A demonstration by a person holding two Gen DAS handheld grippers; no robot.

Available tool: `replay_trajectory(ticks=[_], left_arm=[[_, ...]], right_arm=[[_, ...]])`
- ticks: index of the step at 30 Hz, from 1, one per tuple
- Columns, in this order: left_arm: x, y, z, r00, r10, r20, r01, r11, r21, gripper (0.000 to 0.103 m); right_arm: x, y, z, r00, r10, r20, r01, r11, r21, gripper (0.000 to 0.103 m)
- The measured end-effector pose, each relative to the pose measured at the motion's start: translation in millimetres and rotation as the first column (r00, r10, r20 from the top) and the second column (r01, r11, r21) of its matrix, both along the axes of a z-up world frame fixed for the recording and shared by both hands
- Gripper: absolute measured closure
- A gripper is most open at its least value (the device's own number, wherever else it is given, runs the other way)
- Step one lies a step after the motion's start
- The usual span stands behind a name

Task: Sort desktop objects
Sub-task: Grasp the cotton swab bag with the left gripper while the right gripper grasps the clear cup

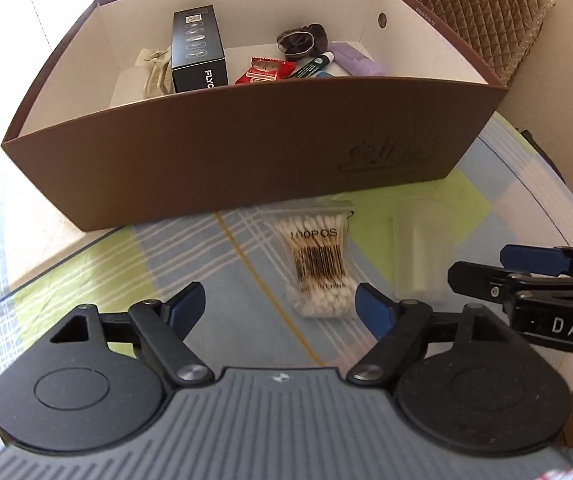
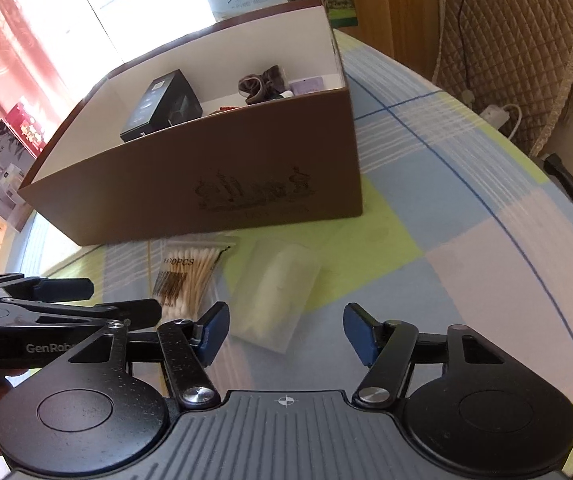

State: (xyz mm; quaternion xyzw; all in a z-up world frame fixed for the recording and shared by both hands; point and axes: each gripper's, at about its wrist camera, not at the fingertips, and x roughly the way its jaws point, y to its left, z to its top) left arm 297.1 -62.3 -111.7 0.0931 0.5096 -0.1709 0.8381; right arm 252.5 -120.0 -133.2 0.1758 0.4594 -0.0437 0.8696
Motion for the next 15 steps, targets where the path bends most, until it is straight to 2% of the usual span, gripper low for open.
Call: replay_trajectory(ticks=[11, 15], left_arm=[[15, -6, -14, 1.000, -0.025, -0.011, 0.025, 1.000, 0.005, 0.032], [19, -8, -16, 1.000, -0.011, -0.017, 0.011, 1.000, -0.004, 0.032]], right_arm=[[23, 3, -22, 1.000, -0.001, -0.018, 0.001, 1.000, 0.006, 0.044], [26, 3, -25, 1.000, 0.011, -0.022, -0.012, 1.000, -0.025, 0.050]])
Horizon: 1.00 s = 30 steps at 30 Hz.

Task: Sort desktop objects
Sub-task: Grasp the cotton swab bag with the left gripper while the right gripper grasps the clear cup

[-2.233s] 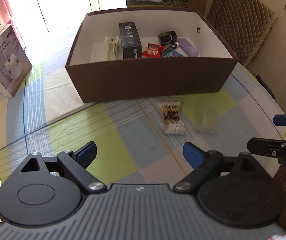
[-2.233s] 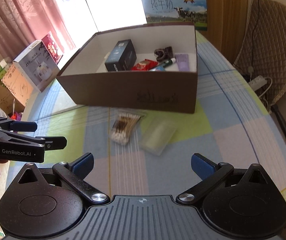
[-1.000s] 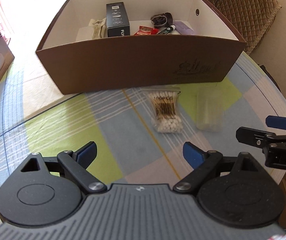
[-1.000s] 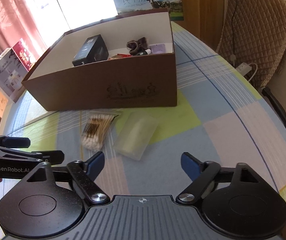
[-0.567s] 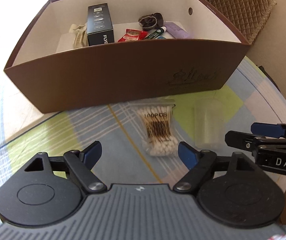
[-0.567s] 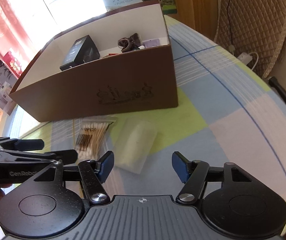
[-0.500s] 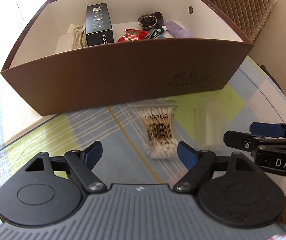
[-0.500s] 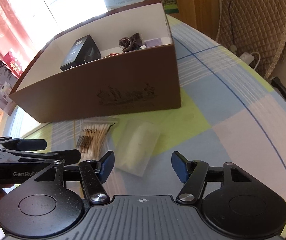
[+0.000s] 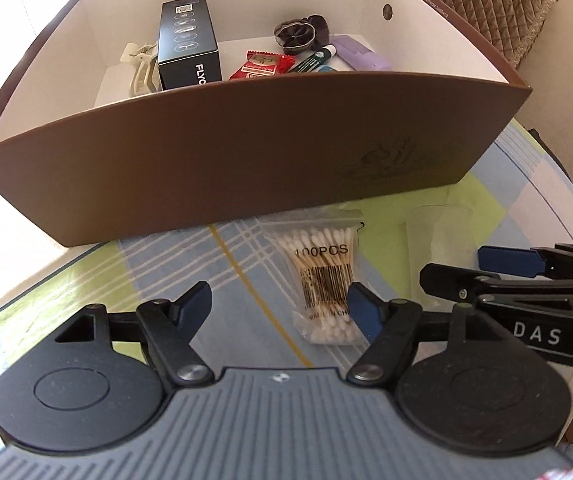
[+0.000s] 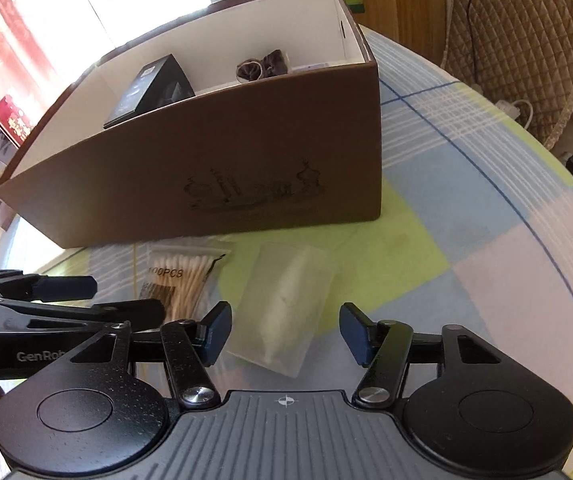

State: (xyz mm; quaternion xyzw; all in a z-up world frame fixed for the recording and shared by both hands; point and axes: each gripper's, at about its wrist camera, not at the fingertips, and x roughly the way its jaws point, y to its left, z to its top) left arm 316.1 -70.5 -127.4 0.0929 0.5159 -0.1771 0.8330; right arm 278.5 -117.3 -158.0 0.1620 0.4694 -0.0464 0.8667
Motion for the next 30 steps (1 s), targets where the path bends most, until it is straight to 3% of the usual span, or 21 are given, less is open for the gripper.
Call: replay_trajectory(ticks=[3, 10, 25, 30], left_arm=[[1, -4, 0, 1.000, -0.010, 0.001, 0.010, 1.000, -0.005, 0.032], [7, -18, -7, 0.999, -0.038, -0.005, 0.038, 0.999, -0.015, 0.033], [2, -27, -17, 0.998, -0.058, -0.005, 0.058, 0.998, -0.011, 0.072], [-10, -16, -16, 0.999, -0.038, -0.012, 0.038, 0.999, -0.016, 0.076]], right_arm=[[1, -2, -3, 1.000, 0.012, -0.029, -0.013, 0.999, -0.037, 0.062], [-5, -21, -4, 0.999, -0.012, -0.030, 0.011, 0.999, -0.053, 0.062], [-24, -24, 2, 0.999, 0.043, -0.031, -0.044, 0.999, -0.019, 0.064], [-28, -14, 3, 0.995, 0.093, -0.026, -0.094, 0.996, -0.014, 0.066]])
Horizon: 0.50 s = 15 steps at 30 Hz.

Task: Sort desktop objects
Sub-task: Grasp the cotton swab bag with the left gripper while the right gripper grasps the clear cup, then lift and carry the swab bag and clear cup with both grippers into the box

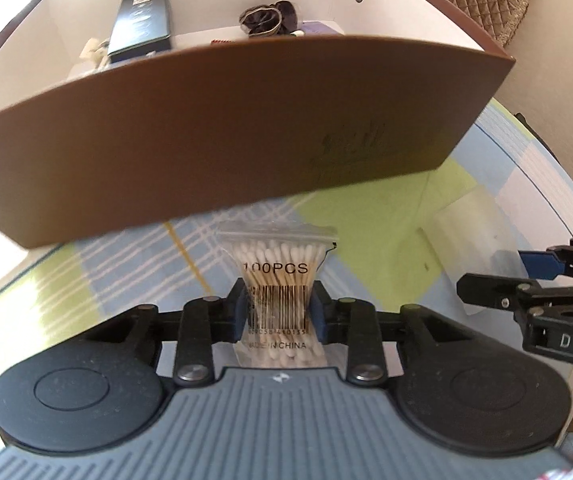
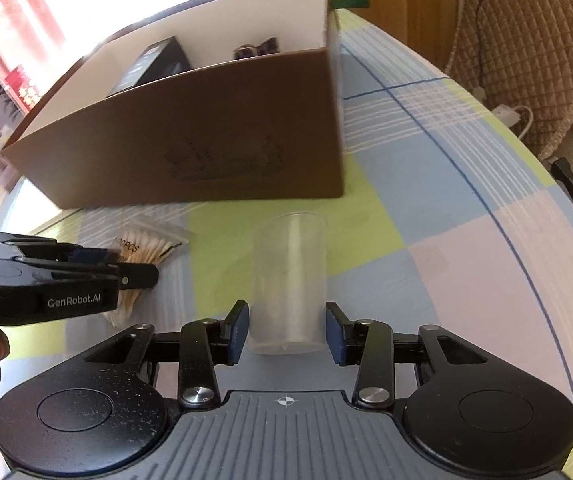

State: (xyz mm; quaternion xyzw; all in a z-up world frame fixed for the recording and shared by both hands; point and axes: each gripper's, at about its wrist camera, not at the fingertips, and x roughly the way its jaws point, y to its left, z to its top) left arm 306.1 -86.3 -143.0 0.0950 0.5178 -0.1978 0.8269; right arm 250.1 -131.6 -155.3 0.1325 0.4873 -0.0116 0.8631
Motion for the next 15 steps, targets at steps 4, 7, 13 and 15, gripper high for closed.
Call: replay_trajectory(ticks=[4, 7, 13, 15], left_arm=[[-17, 17, 2, 0.999, 0.036, -0.015, -0.036, 0.999, -0.002, 0.078], [-32, 33, 4, 0.997, 0.071, -0.026, -0.070, 0.997, 0.010, 0.078], [-57, 60, 7, 0.990, 0.132, -0.055, -0.131, 0.991, 0.024, 0.078], [-60, 63, 7, 0.988, 0.143, -0.055, -0.141, 0.990, 0.025, 0.076]], right_arm=[[-5, 8, 0, 0.999, 0.048, -0.004, -0.048, 0.999, 0.011, 0.067], [-11, 11, -1, 0.997, 0.083, -0.006, -0.083, 0.996, 0.017, 0.067], [-15, 22, -3, 0.989, 0.148, -0.008, -0.147, 0.989, 0.012, 0.067], [-13, 27, -4, 0.988, 0.155, -0.008, -0.155, 0.988, 0.006, 0.066]])
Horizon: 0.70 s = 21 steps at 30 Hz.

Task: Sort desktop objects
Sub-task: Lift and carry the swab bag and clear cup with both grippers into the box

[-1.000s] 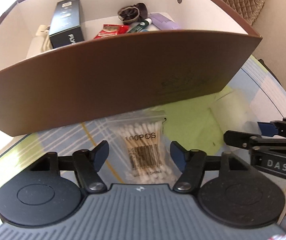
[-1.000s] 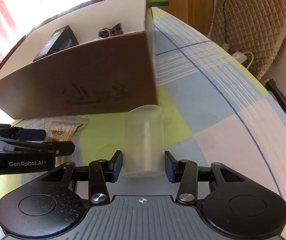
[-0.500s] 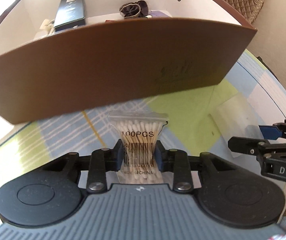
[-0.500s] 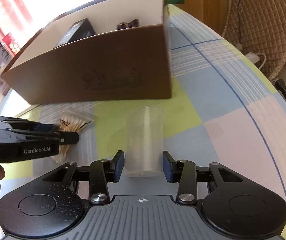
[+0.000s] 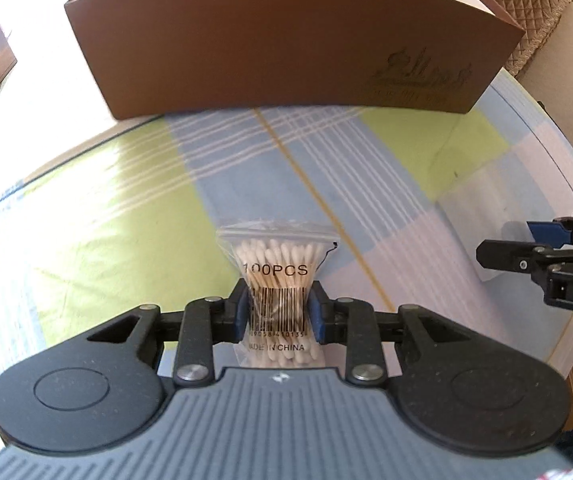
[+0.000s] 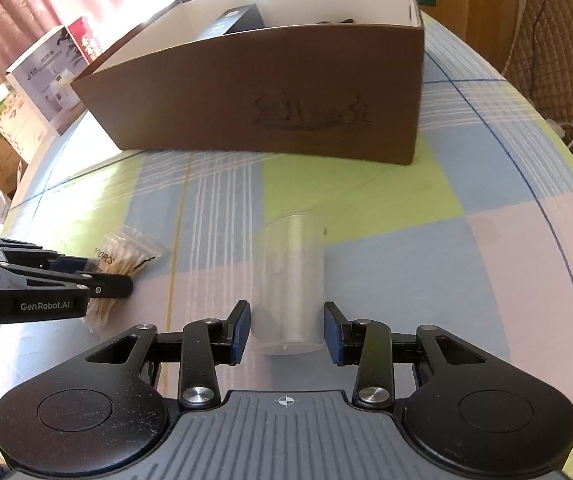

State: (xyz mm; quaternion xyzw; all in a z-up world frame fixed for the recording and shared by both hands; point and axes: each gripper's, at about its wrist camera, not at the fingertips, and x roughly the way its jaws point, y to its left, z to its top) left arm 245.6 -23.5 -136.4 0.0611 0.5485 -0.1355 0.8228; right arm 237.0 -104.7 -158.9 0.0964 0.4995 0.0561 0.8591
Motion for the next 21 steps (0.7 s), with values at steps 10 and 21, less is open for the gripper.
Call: replay_trajectory(ticks=[10, 21], left_arm=[[-5, -11, -5, 0.999, 0.007, 0.047, -0.008, 1.000, 0.030, 0.057], [-2, -11, -4, 0.998, 0.003, 0.060, -0.005, 1.000, 0.023, 0.070]], right_arm=[[13, 8, -3, 1.000, 0.012, 0.010, -0.011, 0.997, -0.078, 0.046], [8, 16, -7, 0.999, 0.049, 0.017, -0.047, 0.992, -0.120, 0.054]])
